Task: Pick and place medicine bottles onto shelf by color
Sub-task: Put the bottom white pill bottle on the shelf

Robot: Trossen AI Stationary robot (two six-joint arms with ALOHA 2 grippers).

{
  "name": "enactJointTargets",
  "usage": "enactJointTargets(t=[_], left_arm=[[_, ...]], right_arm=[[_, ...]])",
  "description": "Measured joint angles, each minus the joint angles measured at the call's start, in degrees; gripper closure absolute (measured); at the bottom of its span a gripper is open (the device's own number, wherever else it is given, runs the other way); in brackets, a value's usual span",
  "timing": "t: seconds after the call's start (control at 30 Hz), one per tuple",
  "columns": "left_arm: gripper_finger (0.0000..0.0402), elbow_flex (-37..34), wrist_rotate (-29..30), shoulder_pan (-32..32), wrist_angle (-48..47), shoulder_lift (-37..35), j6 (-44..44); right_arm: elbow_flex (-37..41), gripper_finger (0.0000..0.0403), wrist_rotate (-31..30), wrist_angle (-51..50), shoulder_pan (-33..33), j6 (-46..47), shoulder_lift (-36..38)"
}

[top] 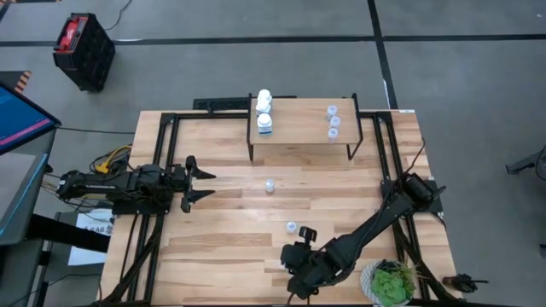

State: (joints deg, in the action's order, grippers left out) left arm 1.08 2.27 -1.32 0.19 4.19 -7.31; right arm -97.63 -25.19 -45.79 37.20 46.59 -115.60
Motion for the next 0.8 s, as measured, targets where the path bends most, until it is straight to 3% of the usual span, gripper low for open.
enactJointTargets(t=[0.33,0.8], left_arm=[[0.0164,0.00,0.01,0.01,-0.01,0.00,0.00],[0.0164,0.00,0.03,0.02,-0.02,0.00,0.00]], right_arm=[[6.51,0.0168,8.72,9.67,-0.51,-6.58,-0.07],[6.85,0.0166,9.28,14.34,-3.39,-17.10,-5.73]])
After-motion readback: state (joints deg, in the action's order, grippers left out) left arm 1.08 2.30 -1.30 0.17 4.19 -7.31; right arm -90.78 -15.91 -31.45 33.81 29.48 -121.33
